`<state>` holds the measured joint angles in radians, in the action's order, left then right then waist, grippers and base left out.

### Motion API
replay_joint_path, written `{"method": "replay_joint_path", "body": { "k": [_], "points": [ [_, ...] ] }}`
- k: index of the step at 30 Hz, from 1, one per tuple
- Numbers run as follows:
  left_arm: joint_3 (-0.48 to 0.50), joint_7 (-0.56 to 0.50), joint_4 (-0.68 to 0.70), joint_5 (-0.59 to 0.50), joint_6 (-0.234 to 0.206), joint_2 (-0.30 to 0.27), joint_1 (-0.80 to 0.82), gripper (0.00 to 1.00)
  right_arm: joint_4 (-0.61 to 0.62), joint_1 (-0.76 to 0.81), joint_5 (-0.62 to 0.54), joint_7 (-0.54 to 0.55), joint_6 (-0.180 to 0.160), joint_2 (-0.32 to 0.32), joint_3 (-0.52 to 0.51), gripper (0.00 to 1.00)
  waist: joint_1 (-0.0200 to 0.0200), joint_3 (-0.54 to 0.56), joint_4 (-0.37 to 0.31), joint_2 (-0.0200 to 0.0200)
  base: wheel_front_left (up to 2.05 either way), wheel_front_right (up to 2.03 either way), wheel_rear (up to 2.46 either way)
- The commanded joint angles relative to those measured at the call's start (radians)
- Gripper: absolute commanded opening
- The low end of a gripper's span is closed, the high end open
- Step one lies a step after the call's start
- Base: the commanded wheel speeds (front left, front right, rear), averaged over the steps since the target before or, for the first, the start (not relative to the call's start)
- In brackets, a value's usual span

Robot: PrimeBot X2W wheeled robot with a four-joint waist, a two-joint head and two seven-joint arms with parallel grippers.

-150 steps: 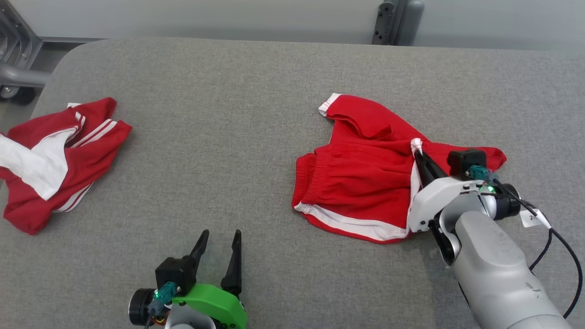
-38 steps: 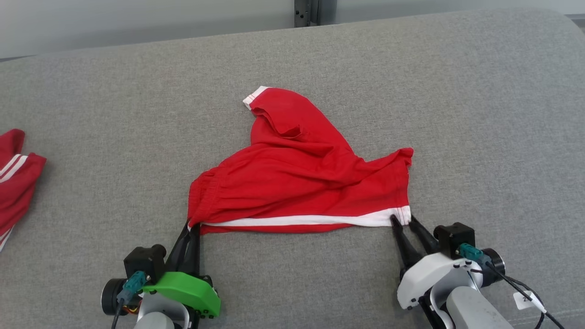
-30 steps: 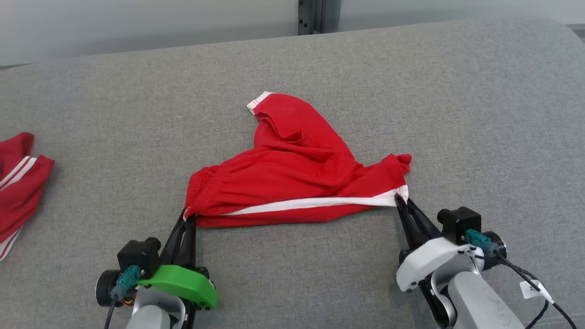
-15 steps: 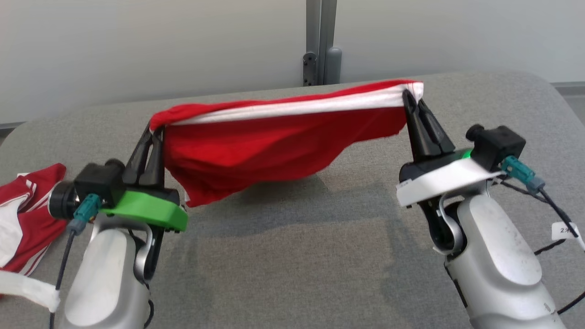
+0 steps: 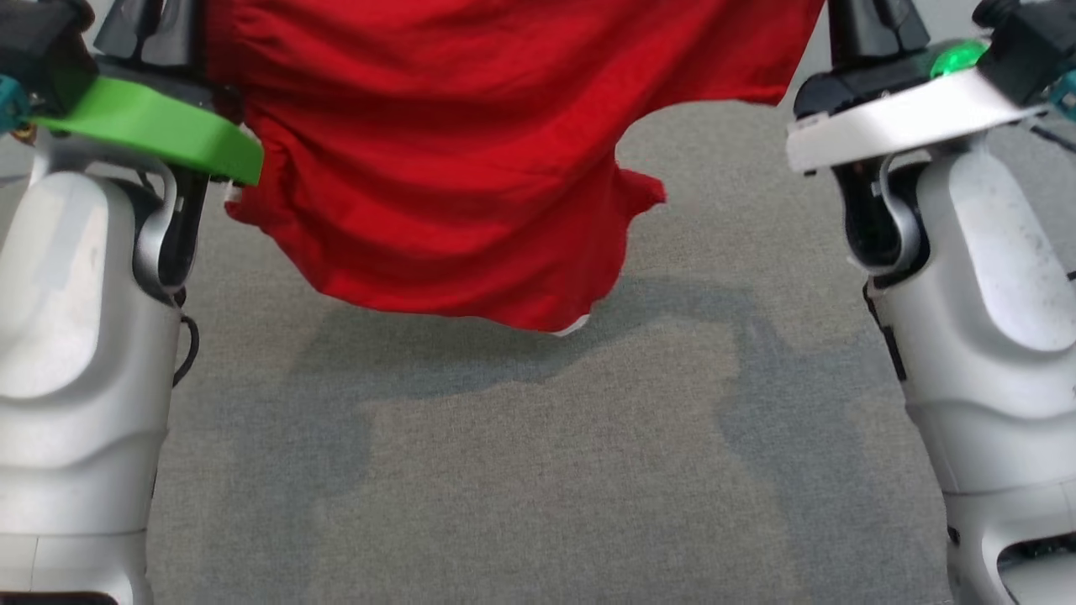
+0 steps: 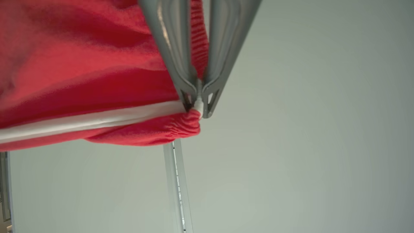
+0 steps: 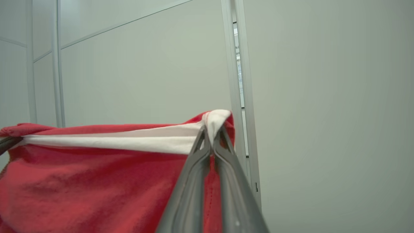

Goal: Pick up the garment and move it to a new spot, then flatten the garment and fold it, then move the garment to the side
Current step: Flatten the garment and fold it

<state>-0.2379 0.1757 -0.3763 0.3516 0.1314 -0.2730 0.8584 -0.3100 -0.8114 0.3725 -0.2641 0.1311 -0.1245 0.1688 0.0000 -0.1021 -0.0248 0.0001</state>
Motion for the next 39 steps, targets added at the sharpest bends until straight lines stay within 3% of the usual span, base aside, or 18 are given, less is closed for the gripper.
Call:
{"method": "replay_joint_path", "body": {
  "k": [1, 8, 14, 19, 22, 28, 39],
  "points": [
    [-0.003, -0.004, -0.033, 0.0, -0.003, 0.007, 0.05, 0.0, -0.024, -0.05, -0.005, 0.0, 0.0, -0.003, -0.011, 0.0, 0.0, -0.17, 0.04, -0.0001, 0.0, 0.0, 0.0],
    [-0.024, 0.077, -0.176, -0.065, -0.024, 0.049, 0.305, 0.0, -0.102, -0.297, -0.096, 0.0, -0.001, -0.01, -0.088, 0.0, 0.0, -0.351, 0.056, -0.0001, 0.0, 0.0, 0.0],
    [0.053, 0.089, -0.19, -0.053, -0.033, 0.104, 0.371, 0.0, -0.062, -0.38, -0.151, 0.0, -0.001, -0.008, -0.164, 0.0, 0.0, -0.395, 0.069, -0.0001, 0.0, 0.0, 0.0],
    [0.084, 0.088, -0.259, -0.018, -0.013, 0.144, 0.213, 0.0, -0.07, -0.24, -0.141, 0.0, -0.001, -0.004, -0.137, 0.0, 0.0, -0.366, 0.066, -0.0001, 0.0, 0.0, 0.0],
    [0.05, 0.088, -0.278, -0.07, -0.007, 0.158, 0.073, 0.0, -0.076, -0.104, -0.123, -0.002, -0.001, -0.019, -0.125, 0.0, 0.0, -0.337, 0.07, -0.0001, 0.0, 0.0, 0.0],
    [0.068, 0.088, -0.329, -0.029, -0.005, 0.204, -0.205, 0.0, -0.097, 0.166, -0.08, -0.002, -0.002, -0.009, -0.124, 0.0, 0.0, -0.267, 0.069, -0.0001, 0.0, 0.0, 0.0],
    [0.056, 0.089, -0.297, 0.049, -0.004, 0.215, -0.52, 0.0, -0.131, 0.473, -0.041, -0.002, -0.002, 0.035, -0.107, 0.0, 0.0, -0.11, 0.054, -0.0001, 0.0, 0.0, 0.0]
  ]
}}
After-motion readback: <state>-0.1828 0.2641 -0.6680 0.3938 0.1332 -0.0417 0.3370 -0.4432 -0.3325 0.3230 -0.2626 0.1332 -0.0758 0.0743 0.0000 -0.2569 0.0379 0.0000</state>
